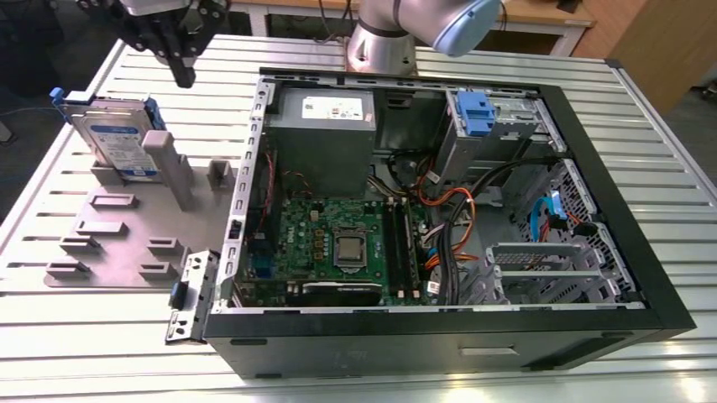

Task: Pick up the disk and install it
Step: 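Reach for the disk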

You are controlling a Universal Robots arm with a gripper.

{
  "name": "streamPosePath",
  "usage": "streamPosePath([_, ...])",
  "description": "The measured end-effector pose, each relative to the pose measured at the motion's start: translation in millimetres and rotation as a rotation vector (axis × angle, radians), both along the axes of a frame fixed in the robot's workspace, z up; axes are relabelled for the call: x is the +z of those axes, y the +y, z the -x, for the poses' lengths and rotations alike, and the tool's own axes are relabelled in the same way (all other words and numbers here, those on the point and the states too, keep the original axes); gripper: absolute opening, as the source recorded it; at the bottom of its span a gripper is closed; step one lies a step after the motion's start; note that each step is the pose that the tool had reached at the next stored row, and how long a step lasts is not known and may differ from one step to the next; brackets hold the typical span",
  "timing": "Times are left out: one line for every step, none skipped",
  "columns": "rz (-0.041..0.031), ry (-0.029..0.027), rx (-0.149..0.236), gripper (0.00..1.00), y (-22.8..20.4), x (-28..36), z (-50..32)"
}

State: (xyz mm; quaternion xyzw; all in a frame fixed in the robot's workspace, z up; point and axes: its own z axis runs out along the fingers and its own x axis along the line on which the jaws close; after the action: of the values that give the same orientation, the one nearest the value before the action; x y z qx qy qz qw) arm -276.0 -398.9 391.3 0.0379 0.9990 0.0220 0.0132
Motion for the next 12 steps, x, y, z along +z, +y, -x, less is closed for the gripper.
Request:
streamPosePath([0.0001,0.0001,0.0,0.11,0.0,0.0,3.4])
streamPosePath([0.0001,0.0001,0.0,0.11,0.0,-0.1,6.9])
streamPosePath([0.0001,0.0001,0.0,0.11,0.0,-0.2,10.6])
streamPosePath([0.0,0.0,0.0,0.11,0.0,-0.3,14.6])
streamPosePath([0.0001,0.0,0.0,0.11,0.0,-0.3,18.1])
streamPosePath([0.0,0.0,0.0,0.11,0.0,-0.4,21.4])
streamPosePath([0.0001,0.0001,0.0,0.11,0.0,-0.4,24.8])
streamPosePath([0.0001,0.0001,0.0,0.11,0.0,-0.5,28.2])
streamPosePath([0.0001,0.0002,0.0,0.11,0.0,-0.6,31.5])
streamPosePath([0.0001,0.0,0.0,0.11,0.0,-0.7,34.9])
streamPosePath([0.0001,0.0001,0.0,0.11,0.0,-0.7,38.0])
streamPosePath([0.0001,0.0001,0.0,0.11,0.0,-0.7,40.9])
